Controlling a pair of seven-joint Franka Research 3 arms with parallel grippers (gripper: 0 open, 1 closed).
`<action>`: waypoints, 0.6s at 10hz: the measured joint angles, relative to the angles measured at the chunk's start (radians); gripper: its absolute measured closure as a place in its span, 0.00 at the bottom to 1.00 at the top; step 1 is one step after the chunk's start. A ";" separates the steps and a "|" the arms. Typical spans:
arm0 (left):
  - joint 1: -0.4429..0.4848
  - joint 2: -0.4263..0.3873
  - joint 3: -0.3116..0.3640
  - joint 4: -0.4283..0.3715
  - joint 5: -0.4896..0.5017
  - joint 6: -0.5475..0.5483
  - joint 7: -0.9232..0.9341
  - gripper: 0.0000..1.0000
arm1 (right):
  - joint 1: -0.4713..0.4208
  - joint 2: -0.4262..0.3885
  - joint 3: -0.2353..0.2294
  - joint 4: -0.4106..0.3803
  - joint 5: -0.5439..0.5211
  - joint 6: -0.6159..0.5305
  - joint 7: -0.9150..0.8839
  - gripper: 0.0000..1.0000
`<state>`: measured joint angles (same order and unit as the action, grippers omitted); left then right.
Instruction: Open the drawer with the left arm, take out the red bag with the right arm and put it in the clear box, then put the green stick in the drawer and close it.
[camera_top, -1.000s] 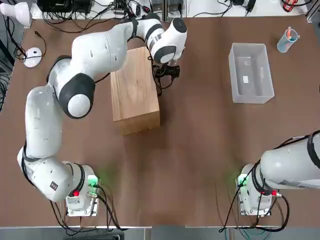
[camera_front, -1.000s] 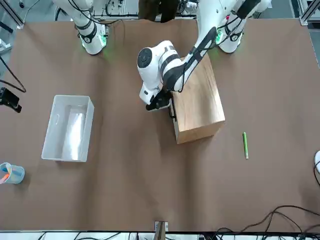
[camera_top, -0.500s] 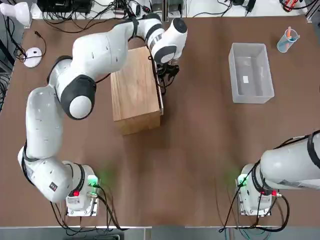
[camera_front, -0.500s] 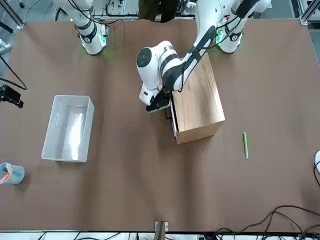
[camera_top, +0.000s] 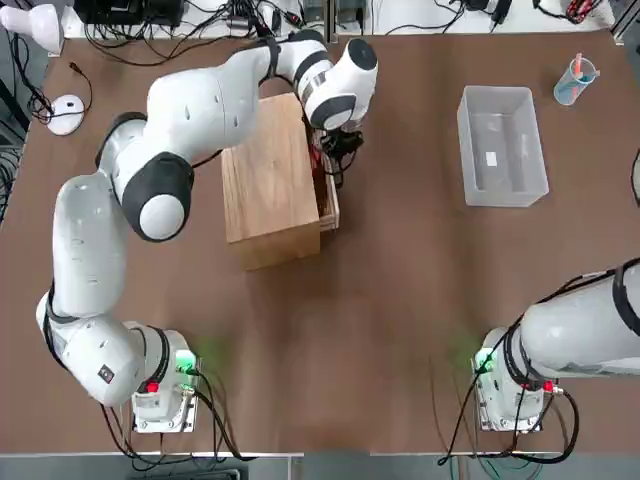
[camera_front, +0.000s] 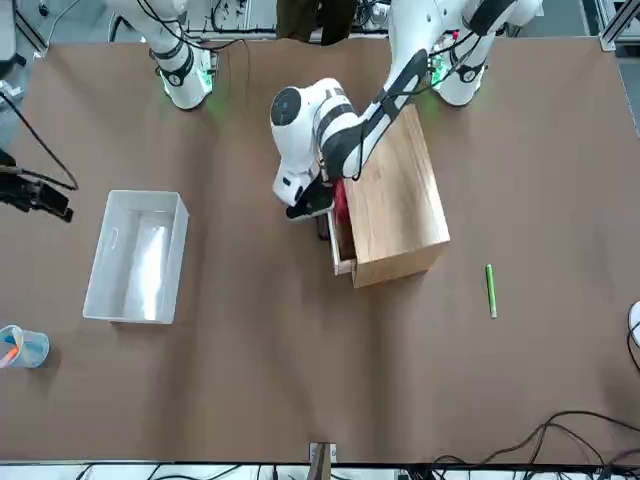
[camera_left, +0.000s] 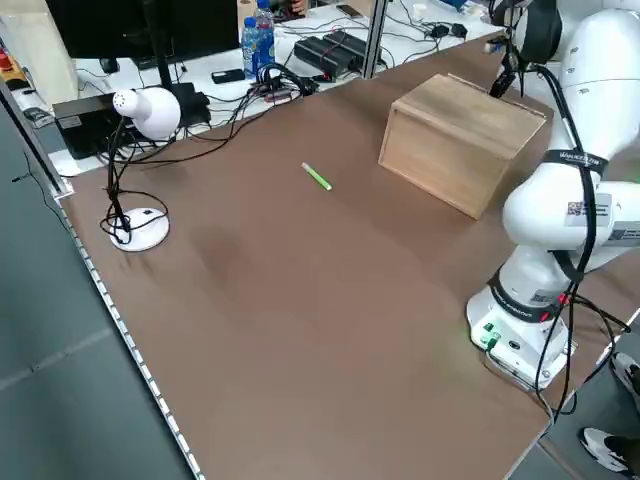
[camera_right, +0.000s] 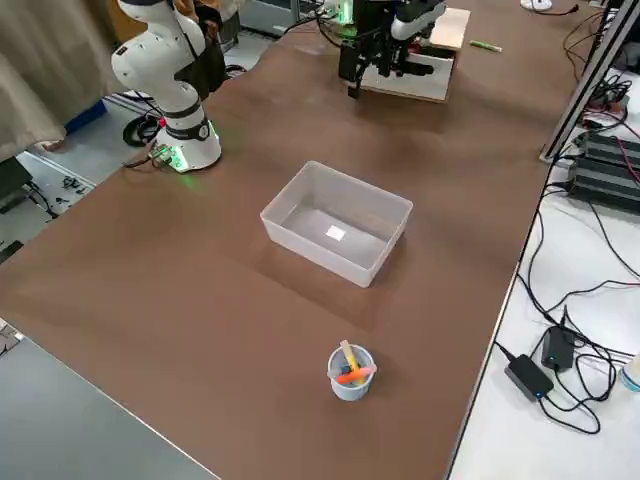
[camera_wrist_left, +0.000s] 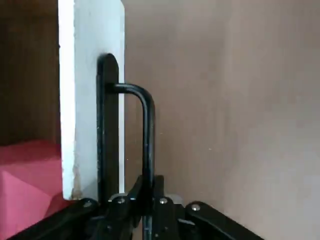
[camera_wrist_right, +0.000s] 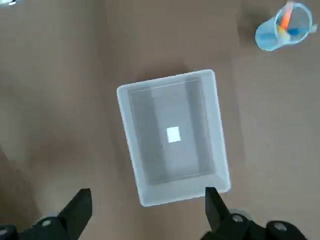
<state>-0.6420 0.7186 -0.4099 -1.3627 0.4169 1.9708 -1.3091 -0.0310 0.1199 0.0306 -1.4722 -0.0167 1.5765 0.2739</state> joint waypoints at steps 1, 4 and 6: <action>-0.006 0.000 0.001 0.001 0.000 0.022 0.000 0.90 | 0.050 0.001 0.001 -0.007 0.001 -0.001 0.120 0.00; -0.019 0.008 0.006 0.005 0.000 0.113 -0.006 0.90 | 0.167 0.017 0.004 -0.072 0.017 0.070 0.357 0.00; -0.034 0.019 0.012 0.008 0.004 0.166 -0.006 0.91 | 0.196 0.042 0.004 -0.120 0.046 0.125 0.379 0.00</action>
<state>-0.6758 0.7380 -0.3982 -1.3546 0.4207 2.1364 -1.3151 0.1652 0.1621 0.0344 -1.5919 0.0289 1.7018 0.6524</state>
